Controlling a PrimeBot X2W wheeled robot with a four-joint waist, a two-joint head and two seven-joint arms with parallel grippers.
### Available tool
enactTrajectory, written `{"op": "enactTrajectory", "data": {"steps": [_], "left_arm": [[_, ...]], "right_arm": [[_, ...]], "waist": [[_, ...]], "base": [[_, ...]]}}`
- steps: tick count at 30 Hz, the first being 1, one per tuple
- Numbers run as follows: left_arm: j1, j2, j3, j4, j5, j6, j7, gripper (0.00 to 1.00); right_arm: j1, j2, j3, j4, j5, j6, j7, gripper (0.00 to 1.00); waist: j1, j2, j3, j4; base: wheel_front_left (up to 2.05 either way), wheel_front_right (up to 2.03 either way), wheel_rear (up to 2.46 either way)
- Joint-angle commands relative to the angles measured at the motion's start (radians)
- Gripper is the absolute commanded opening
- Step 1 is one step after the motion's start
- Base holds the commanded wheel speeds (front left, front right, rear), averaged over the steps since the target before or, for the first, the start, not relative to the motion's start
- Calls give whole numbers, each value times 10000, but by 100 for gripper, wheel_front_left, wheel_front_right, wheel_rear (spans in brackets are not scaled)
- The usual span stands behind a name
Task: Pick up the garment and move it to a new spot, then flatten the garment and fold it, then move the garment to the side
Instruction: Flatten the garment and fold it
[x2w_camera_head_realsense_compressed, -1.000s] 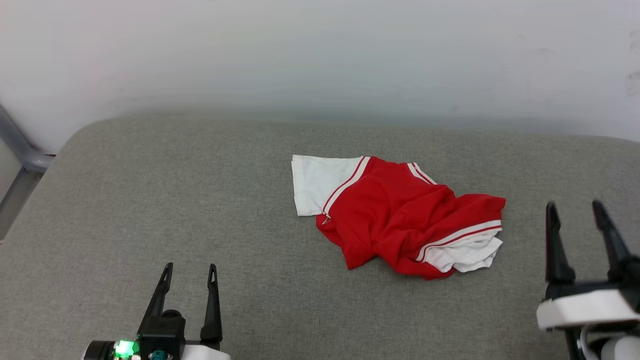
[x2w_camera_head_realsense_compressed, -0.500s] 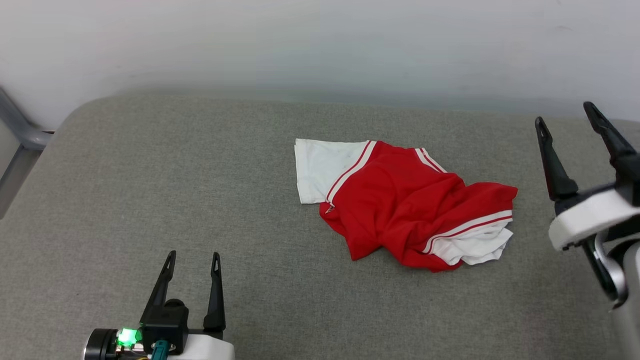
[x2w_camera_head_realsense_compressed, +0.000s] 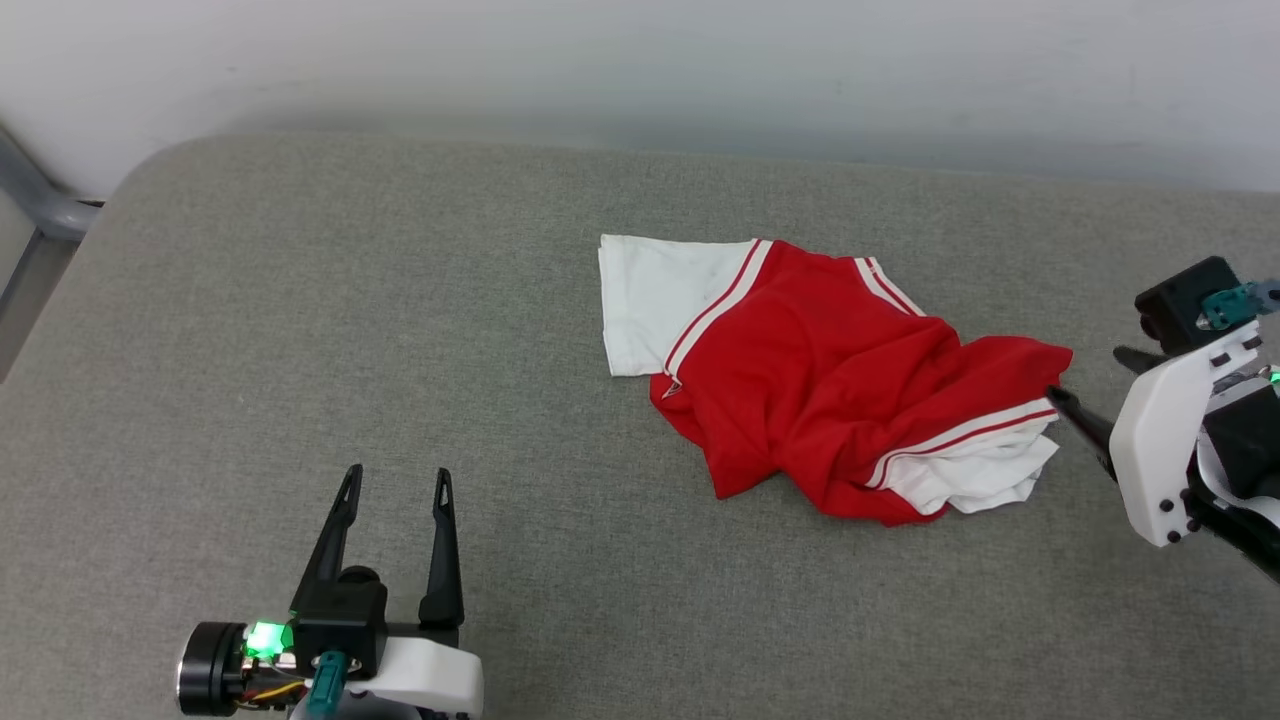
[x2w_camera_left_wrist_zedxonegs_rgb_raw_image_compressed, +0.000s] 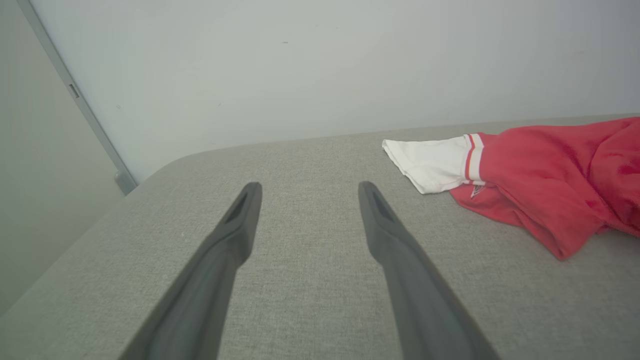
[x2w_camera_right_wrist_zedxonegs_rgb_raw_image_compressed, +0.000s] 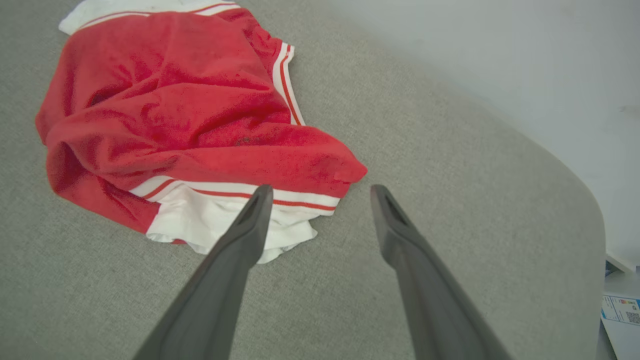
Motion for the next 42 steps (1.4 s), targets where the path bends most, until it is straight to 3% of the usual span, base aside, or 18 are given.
{"op": "enactTrajectory", "data": {"steps": [1, 6, 11, 18, 27, 28, 29, 30, 42], "left_arm": [[-233, -49, 3, -47, 32, -14, -26, 100], [-482, -160, -107, -118, 63, 21, -26, 100], [-815, -243, -225, -163, 80, 44, -26, 100], [-1208, -320, -323, -197, 70, 51, -26, 100], [-1380, -389, -329, -137, 56, 143, -26, 100], [-1376, -388, -317, -115, 53, 152, -26, 100], [-1367, -385, -307, -100, 54, 159, -26, 100], [-1360, -374, -298, -87, 60, 160, -26, 100], [-818, -148, -194, 76, 24, 132, -26, 100]], "right_arm": [[-177, -281, 361, 117, 516, -10, 727, 100], [-543, -780, 1048, 381, 1485, -10, 2151, 100], [-993, -896, 1491, 867, 1806, -10, 2727, 100], [-1443, -707, 2002, 1566, 2028, -10, 2730, 100], [-1017, -707, 3739, 2203, 2503, 39, 2722, 100], [-1024, -745, 3915, 2189, 2544, 54, 2666, 96], [-1072, -775, 4023, 2189, 2625, 56, 2551, 24], [-1128, -802, 4092, 2195, 2688, 56, 2436, 0], [-1322, -1435, 3771, 1802, 3471, -10, 69, 0]], "waist": [[-1, 0, 196, 90], [-1, 0, 677, 273], [-1, 0, 1296, 494], [-1, 0, 1930, 736], [-1, 0, 2130, 811], [-1, 0, 2097, 785], [-1, 0, 2061, 755], [-1, 0, 2013, 719], [-1, 0, 796, 249]], "base": [[0, 0, 0], [0, 0, 0], [0, 0, 0], [0, 0, 0], [0, 0, 0], [0, 0, 0], [0, 0, 0], [0, 0, 0], [0, 0, 0]]}}
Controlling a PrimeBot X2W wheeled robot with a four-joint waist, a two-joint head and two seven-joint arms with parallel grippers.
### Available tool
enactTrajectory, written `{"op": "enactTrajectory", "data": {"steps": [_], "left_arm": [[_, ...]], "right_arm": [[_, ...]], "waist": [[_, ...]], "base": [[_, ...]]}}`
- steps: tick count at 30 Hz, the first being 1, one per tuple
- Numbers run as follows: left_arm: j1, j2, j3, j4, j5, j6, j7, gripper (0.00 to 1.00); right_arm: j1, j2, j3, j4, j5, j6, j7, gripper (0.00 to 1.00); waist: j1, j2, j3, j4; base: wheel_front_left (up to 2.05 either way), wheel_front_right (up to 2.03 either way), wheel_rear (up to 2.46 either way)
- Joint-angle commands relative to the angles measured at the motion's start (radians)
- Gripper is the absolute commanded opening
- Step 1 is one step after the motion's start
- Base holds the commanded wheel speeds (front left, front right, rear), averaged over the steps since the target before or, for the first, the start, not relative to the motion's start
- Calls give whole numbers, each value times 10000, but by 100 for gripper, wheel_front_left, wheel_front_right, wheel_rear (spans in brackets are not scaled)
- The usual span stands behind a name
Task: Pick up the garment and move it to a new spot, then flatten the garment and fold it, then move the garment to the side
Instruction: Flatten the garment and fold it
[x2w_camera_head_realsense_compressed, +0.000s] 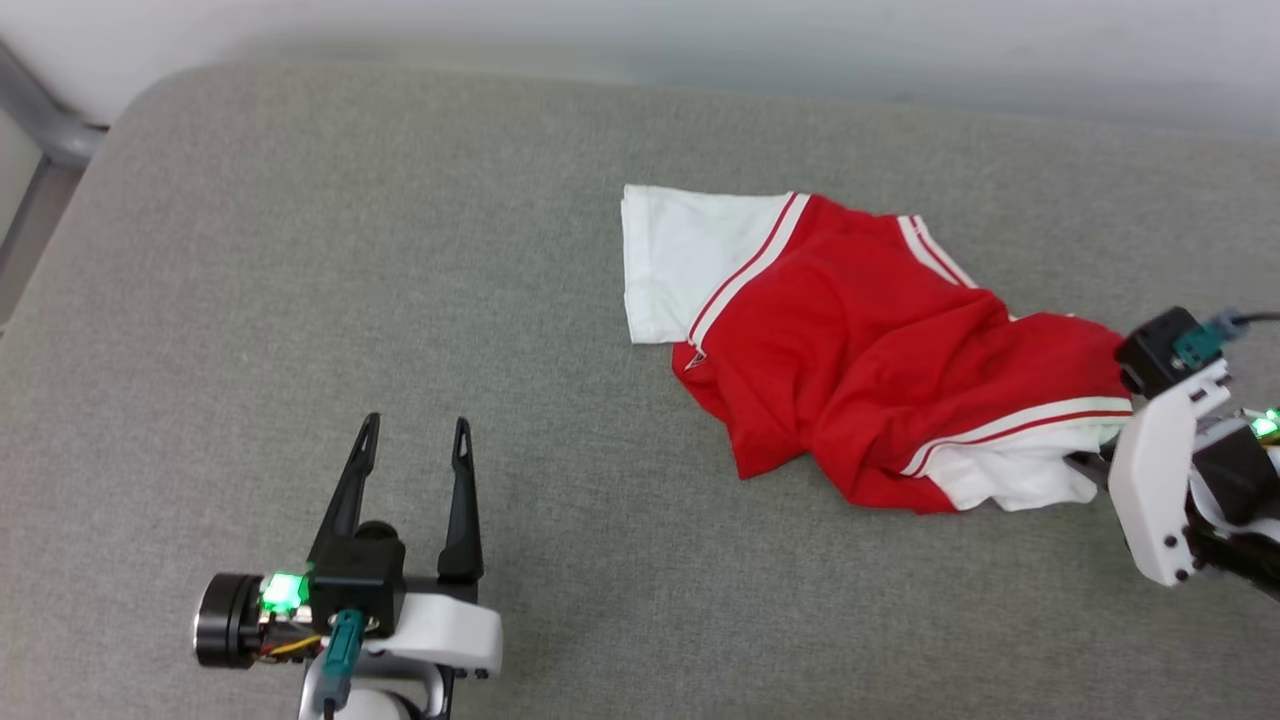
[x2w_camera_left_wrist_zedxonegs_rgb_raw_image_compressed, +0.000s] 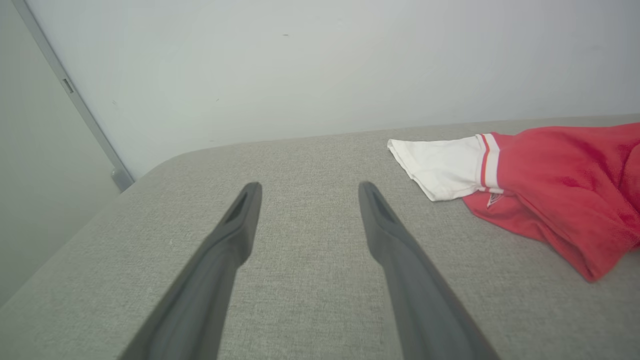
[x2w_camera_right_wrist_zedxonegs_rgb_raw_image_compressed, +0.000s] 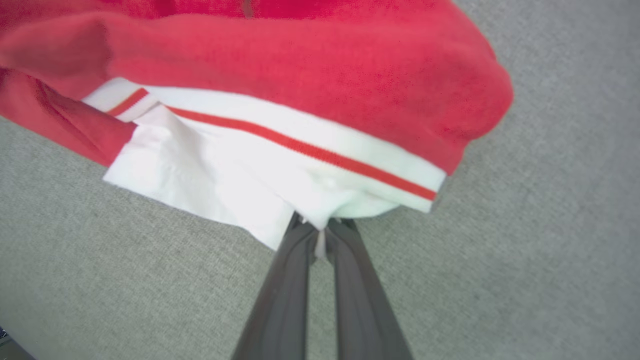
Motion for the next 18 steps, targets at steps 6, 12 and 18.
{"op": "enactTrajectory", "data": {"steps": [6, 12, 18], "left_arm": [[613, 161, 130, 14, -54, 11, -26, 100], [960, 232, 184, -48, -50, 3, -26, 100], [1045, 258, 190, 0, -56, -86, -26, 100]], "right_arm": [[1356, -688, -709, -716, 449, -9, -1054, 0], [3297, -845, -2099, -757, 704, -10, -1666, 0], [5017, -551, -3384, 130, 772, -10, -1744, 0]], "waist": [[0, 0, -900, -426], [0, 0, -1260, -682], [0, 0, -1375, -855]], "base": [[0, 0, 0], [0, 0, 0], [0, 0, 0]]}}
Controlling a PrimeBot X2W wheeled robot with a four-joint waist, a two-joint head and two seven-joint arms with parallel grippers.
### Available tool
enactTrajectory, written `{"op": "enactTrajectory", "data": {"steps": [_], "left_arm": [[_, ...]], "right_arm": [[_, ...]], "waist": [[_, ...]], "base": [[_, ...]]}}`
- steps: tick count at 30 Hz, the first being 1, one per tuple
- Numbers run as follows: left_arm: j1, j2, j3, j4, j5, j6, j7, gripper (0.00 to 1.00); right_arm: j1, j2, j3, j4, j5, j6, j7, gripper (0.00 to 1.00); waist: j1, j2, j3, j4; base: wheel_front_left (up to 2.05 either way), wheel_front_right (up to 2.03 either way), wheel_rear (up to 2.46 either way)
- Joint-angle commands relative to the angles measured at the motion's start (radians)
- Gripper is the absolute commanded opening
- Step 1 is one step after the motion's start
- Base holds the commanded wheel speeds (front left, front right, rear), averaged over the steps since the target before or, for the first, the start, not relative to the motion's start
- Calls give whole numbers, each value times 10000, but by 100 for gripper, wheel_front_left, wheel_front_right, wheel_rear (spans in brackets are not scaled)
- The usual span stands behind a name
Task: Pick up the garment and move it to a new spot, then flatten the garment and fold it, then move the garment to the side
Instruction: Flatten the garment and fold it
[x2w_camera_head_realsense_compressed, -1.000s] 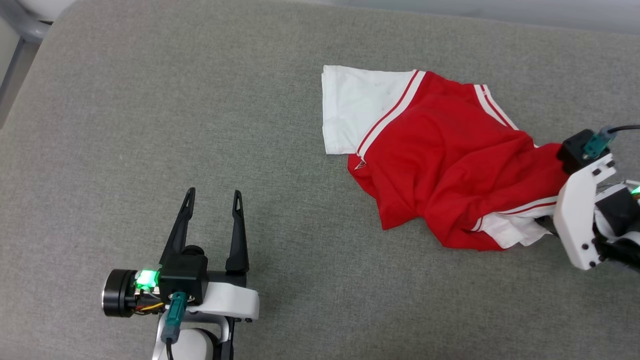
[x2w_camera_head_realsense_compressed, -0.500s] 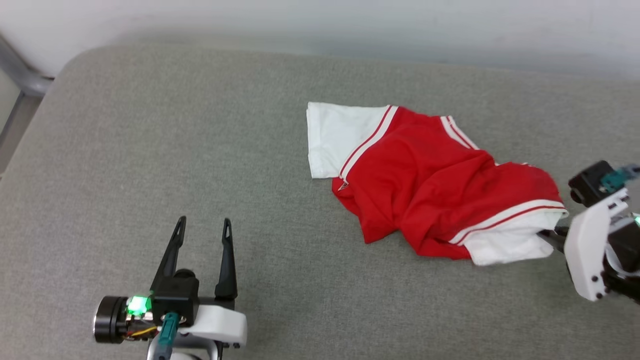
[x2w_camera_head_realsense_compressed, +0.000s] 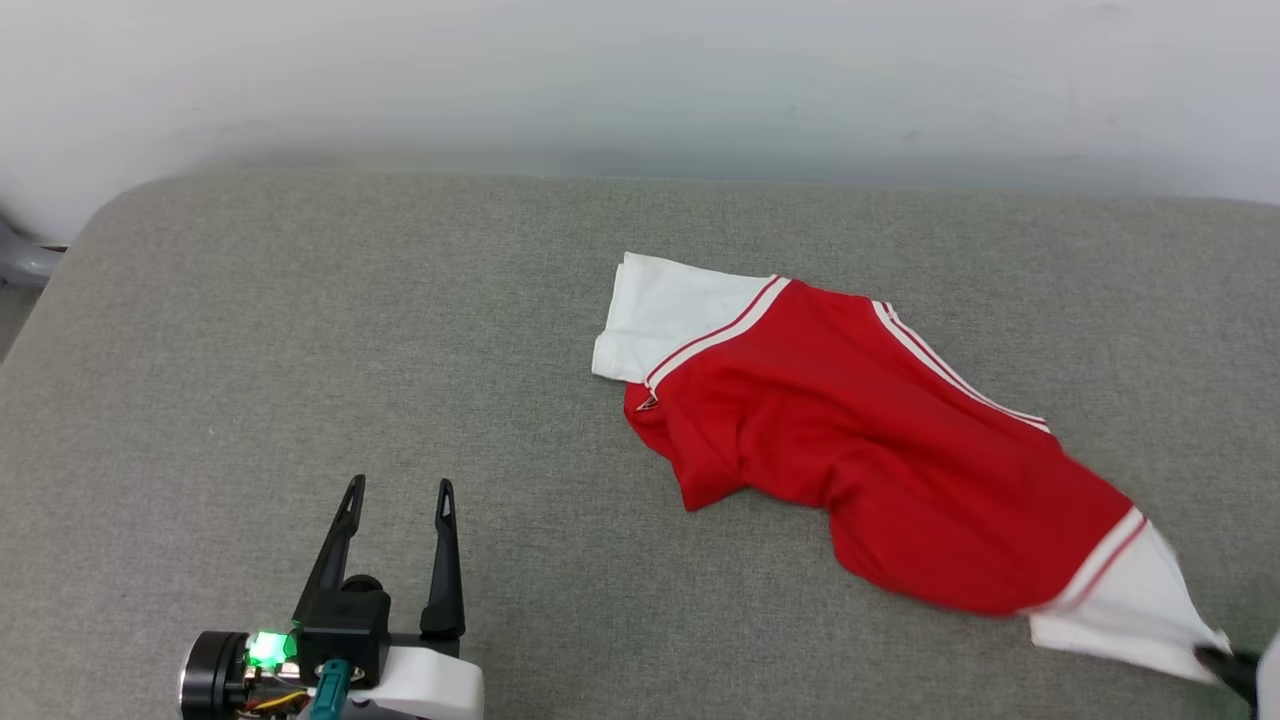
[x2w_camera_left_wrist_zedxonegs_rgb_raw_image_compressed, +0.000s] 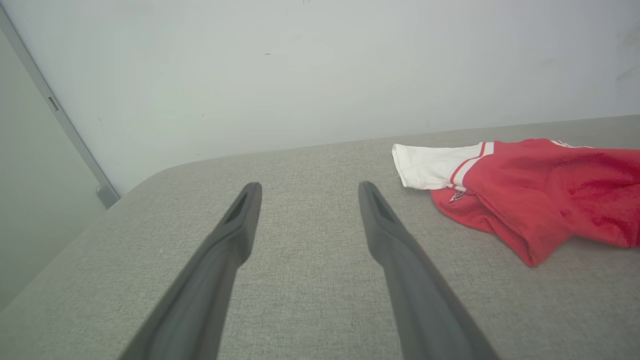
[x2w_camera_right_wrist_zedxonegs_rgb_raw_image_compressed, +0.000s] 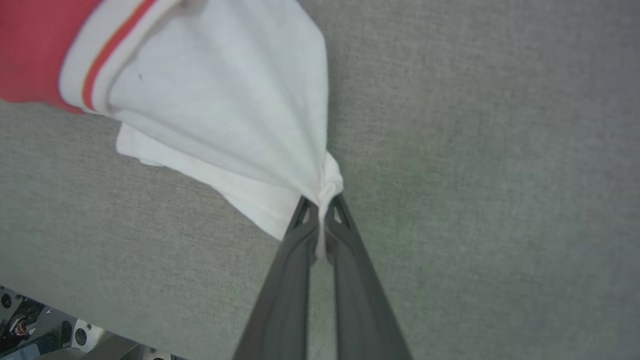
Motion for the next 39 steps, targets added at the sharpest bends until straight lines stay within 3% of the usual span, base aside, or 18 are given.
{"op": "enactTrajectory", "data": {"steps": [1, 9, 10, 11, 12, 21, 22, 27, 29, 39], "left_arm": [[37, 33, -4, 7, 18, -28, -26, 100], [68, 80, -8, 49, 54, -56, -26, 100], [122, 84, 2, 47, 52, -42, -26, 100], [177, 90, 11, 52, 51, -39, -26, 100], [227, 105, 27, 62, 41, -35, -26, 100], [224, 240, 140, -38, -13, -163, -26, 100], [5, 411, 155, -44, 32, -291, -26, 100], [-771, 873, 182, 57, -54, -836, -26, 100], [-995, 973, 184, 89, -76, -970, -26, 100], [-4082, 1773, 37, 1336, -747, -2511, 398, 100]], "right_arm": [[370, 96, -247, 325, -85, -10, 27, 0], [1076, 839, -1067, 1148, -341, -10, -401, 0], [1041, 891, -1222, 1110, -439, -10, -605, 26], [1030, 955, -1355, 1054, -504, -10, -795, 96], [1027, 1030, -1508, 964, -549, -10, -1028, 100], [1123, 1839, -3423, -467, -2051, -10, -2986, 100], [1061, 2521, -4219, -1143, -2922, -9, -3541, 100], [1143, 3882, -5057, -2472, -4331, -10, -4145, 100], [1186, 4125, -5164, -2729, -4603, -10, -4274, 100], [1468, 6252, -5454, -4347, -6255, -9, -5291, 100]], "waist": [[1, -1, -23, -30], [1, -1, -173, -75], [1, -1, -214, -93], [1, -1, -269, -113], [1, -1, -337, -141], [1, -1, -629, -358], [1, -1, -672, -451], [1, -1, -597, -623], [1, -1, -553, -664], [1, -1, 302, -1155]], "base": [[0, 0, 0], [0, 0, 0], [0, 0, 0], [0, 0, 0], [0, 0, 0], [0, 0, 0], [0, 0, 0], [0, 0, 0], [0, 0, 0], [0, 0, 0]]}}
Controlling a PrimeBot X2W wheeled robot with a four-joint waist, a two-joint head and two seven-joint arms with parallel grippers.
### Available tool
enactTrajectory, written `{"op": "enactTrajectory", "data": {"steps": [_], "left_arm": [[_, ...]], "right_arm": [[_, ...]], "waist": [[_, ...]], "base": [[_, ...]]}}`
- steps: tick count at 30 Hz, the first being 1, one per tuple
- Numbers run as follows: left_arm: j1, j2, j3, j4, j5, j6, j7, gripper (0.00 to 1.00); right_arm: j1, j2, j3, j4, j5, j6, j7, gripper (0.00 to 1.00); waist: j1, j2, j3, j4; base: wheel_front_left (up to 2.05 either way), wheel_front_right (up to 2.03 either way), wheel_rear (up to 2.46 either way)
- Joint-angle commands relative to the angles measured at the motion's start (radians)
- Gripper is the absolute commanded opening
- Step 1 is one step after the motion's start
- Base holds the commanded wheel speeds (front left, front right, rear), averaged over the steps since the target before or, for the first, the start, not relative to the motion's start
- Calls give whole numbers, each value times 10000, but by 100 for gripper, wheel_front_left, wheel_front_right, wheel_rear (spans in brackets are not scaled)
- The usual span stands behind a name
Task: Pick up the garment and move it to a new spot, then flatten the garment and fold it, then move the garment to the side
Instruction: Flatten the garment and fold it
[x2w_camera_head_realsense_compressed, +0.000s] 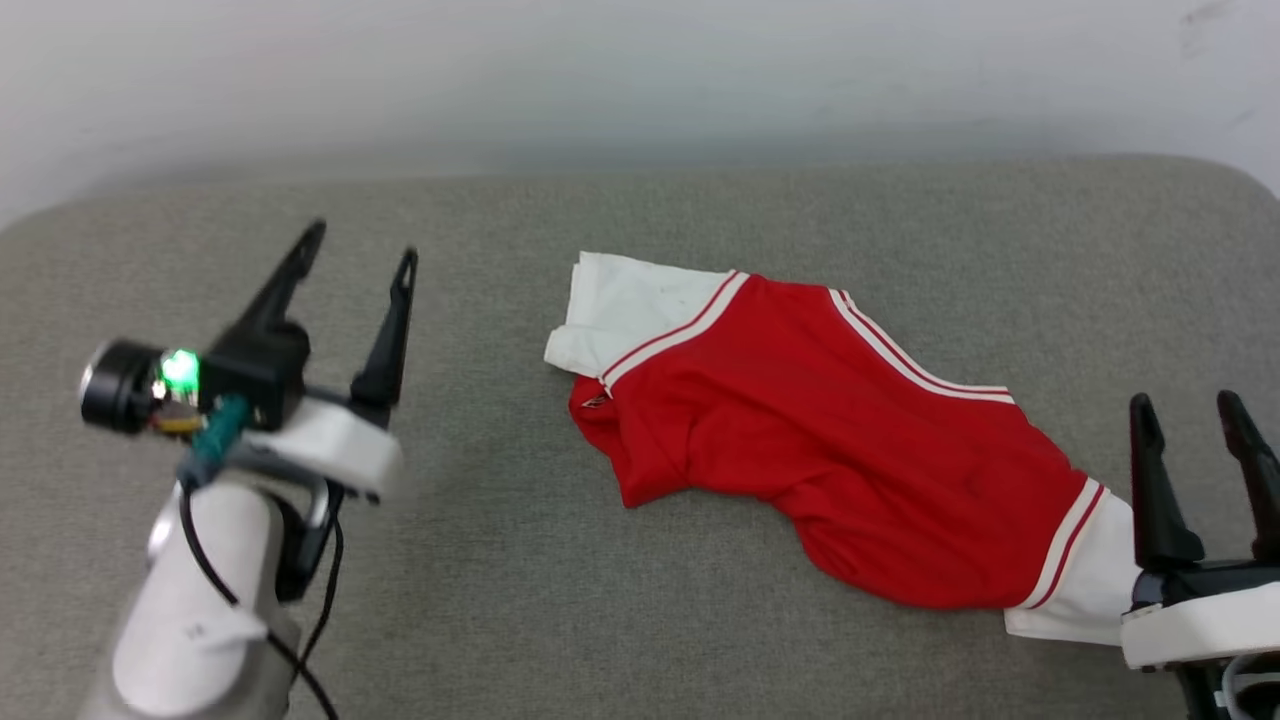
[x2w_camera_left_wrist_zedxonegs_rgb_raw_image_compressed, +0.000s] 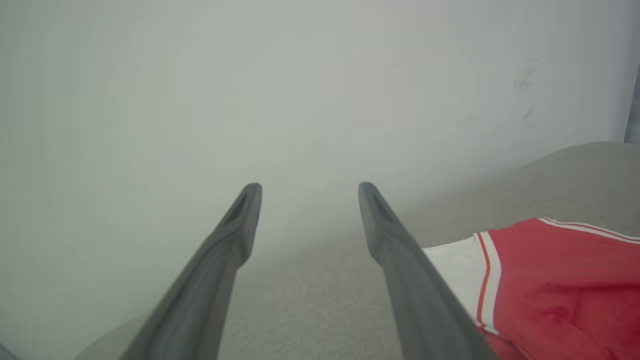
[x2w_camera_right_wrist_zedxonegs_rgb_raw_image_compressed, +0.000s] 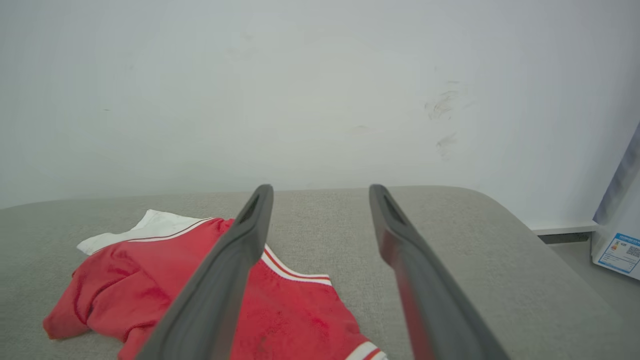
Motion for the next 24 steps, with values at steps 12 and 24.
{"op": "enactTrajectory", "data": {"steps": [12, 24], "left_arm": [[-4023, 872, -1702, 1191, -1859, -400, 3051, 100], [-7390, 2280, -5038, 2599, -5043, -401, 8204, 100]], "right_arm": [[-185, 863, 457, -414, -573, -7, -775, 100], [-1054, 966, 863, -23, -518, -8, -1152, 100]], "waist": [[-1, -1, 1838, -975], [-1, -1, 3397, -1779]], "base": [[0, 0, 0], [0, 0, 0]]}}
